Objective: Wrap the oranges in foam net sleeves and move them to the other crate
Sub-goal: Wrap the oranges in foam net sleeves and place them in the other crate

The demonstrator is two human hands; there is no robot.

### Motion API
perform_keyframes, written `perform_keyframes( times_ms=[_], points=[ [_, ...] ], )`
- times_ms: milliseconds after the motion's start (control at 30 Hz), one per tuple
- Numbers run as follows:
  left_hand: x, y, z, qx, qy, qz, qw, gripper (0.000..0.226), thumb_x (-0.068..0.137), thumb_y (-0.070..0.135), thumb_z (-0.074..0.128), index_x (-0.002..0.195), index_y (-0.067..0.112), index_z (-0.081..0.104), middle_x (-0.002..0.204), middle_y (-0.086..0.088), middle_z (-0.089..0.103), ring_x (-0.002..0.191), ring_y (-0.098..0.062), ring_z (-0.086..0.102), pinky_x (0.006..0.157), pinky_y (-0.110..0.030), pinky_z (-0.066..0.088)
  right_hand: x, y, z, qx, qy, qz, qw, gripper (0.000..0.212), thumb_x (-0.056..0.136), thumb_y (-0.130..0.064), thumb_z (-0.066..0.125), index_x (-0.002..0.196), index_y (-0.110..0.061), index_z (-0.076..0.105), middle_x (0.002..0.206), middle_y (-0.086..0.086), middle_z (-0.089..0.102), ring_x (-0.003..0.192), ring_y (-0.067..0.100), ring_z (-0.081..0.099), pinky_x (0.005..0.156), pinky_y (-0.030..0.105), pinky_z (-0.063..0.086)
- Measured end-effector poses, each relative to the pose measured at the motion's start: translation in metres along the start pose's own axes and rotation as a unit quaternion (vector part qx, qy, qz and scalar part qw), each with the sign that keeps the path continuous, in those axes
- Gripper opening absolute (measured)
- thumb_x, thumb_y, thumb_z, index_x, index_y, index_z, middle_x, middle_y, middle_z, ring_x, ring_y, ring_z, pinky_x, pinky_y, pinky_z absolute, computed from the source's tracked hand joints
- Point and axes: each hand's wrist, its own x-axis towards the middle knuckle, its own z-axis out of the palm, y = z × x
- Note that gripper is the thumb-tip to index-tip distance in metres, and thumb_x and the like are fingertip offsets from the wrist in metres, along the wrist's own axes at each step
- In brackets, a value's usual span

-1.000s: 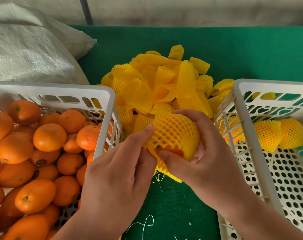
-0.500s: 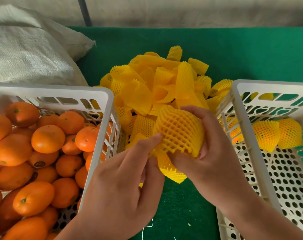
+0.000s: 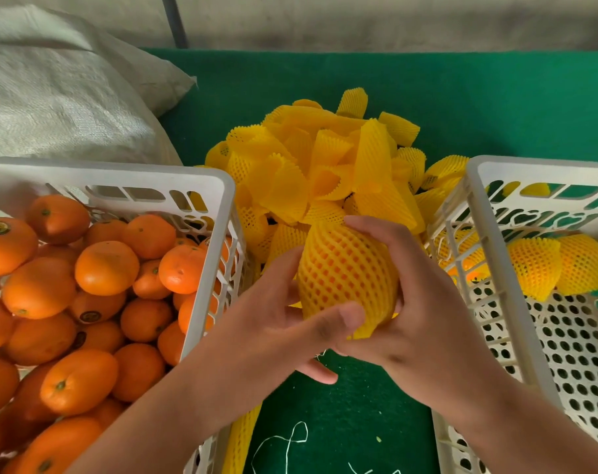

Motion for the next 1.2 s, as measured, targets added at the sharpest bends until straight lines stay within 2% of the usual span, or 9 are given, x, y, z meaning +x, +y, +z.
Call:
perform_keyframes(
  times_ms=[67, 167, 267, 333, 467, 600, 833, 1000, 1200],
  points=[
    [0.0, -0.006, -0.002, 0.005, 0.019, 0.016, 1.0, 0.065, 0.085, 0.043, 0.082, 0.141, 0.04, 0.049, 0.127, 0.001, 0.07, 0.11, -0.026, 0.073, 0.076, -0.052, 0.064, -0.005, 0.005, -0.002, -0.029, 0.017, -0.005, 0.999, 0.098, 0.067, -0.066, 0.078, 0.152, -0.041, 0.037, 0.146, -0.028, 0.044, 0.131, -0.003, 0.05, 0.095, 0.02, 0.05],
    [0.005, -0.009, -0.006, 0.01, 0.053, 0.036, 0.998, 0.062, 0.084, 0.038, 0.084, 0.138, 0.034, 0.054, 0.119, -0.003, 0.073, 0.105, -0.028, 0.074, 0.079, -0.048, 0.064, -0.009, 0.012, 0.001, -0.004, 0.007, 0.001, 1.0, 0.107, 0.068, -0.067, 0.086, 0.155, -0.047, 0.028, 0.147, -0.032, 0.038, 0.132, 0.002, 0.052, 0.091, 0.028, 0.058],
    [0.006, -0.011, -0.008, 0.038, 0.078, 0.055, 0.995, 0.061, 0.083, 0.038, 0.084, 0.137, 0.034, 0.056, 0.112, -0.003, 0.076, 0.098, -0.026, 0.076, 0.076, -0.04, 0.064, -0.009, 0.012, 0.001, 0.035, -0.031, 0.011, 0.999, 0.132, 0.055, -0.063, 0.097, 0.16, -0.051, 0.017, 0.155, -0.034, 0.029, 0.138, 0.008, 0.051, 0.097, 0.037, 0.059],
    [0.007, -0.012, -0.007, 0.042, 0.094, 0.06, 0.993, 0.062, 0.082, 0.035, 0.086, 0.136, 0.036, 0.057, 0.11, -0.001, 0.076, 0.094, -0.025, 0.077, 0.071, -0.037, 0.065, -0.009, 0.014, 0.0, 0.054, -0.045, 0.011, 0.997, 0.137, 0.051, -0.063, 0.098, 0.159, -0.054, 0.015, 0.157, -0.032, 0.028, 0.139, 0.01, 0.051, 0.1, 0.04, 0.057],
    [0.01, -0.015, -0.007, 0.064, 0.104, 0.077, 0.99, 0.067, 0.078, 0.036, 0.089, 0.136, 0.042, 0.056, 0.111, 0.002, 0.077, 0.098, -0.021, 0.077, 0.072, -0.037, 0.065, -0.008, 0.015, 0.002, 0.124, -0.036, 0.024, 0.991, 0.115, 0.065, -0.073, 0.084, 0.158, -0.056, 0.02, 0.157, -0.022, 0.037, 0.138, 0.016, 0.054, 0.098, 0.041, 0.059],
    [0.009, -0.014, -0.004, 0.108, 0.114, 0.09, 0.983, 0.077, 0.068, 0.054, 0.091, 0.136, 0.049, 0.054, 0.11, 0.005, 0.077, 0.096, -0.018, 0.077, 0.071, -0.038, 0.065, -0.006, 0.014, 0.004, 0.143, -0.007, 0.034, 0.989, 0.094, 0.076, -0.083, 0.065, 0.156, -0.058, 0.023, 0.155, -0.027, 0.038, 0.136, 0.006, 0.053, 0.098, 0.034, 0.059],
    [0.007, -0.012, 0.004, 0.259, 0.151, 0.107, 0.948, 0.091, 0.062, 0.071, 0.08, 0.142, 0.06, 0.04, 0.111, 0.025, 0.071, 0.097, 0.0, 0.072, 0.07, -0.032, 0.064, -0.004, 0.016, 0.0, 0.163, 0.018, 0.055, 0.985, 0.078, 0.089, -0.053, 0.073, 0.155, -0.049, 0.032, 0.143, -0.027, 0.051, 0.128, 0.004, 0.059, 0.098, 0.035, 0.058],
    [0.005, -0.007, 0.01, 0.345, 0.114, 0.065, 0.929, 0.108, 0.056, 0.082, 0.071, 0.15, 0.062, 0.022, 0.113, 0.034, 0.066, 0.1, 0.01, 0.065, 0.075, -0.03, 0.061, -0.007, 0.015, 0.001, 0.157, 0.055, 0.092, 0.982, 0.071, 0.091, -0.03, 0.076, 0.152, -0.041, 0.042, 0.139, -0.015, 0.057, 0.124, 0.008, 0.061, 0.101, 0.039, 0.057],
    [-0.002, -0.004, 0.012, 0.412, 0.049, 0.035, 0.909, 0.108, 0.066, 0.083, 0.067, 0.154, 0.06, 0.008, 0.119, 0.039, 0.052, 0.101, 0.015, 0.059, 0.074, -0.015, 0.047, -0.039, -0.007, -0.042, 0.162, 0.135, 0.096, 0.973, 0.071, 0.089, -0.04, 0.076, 0.151, -0.045, 0.042, 0.126, -0.024, 0.063, 0.113, 0.002, 0.066, 0.092, 0.028, 0.058]
  ],
)
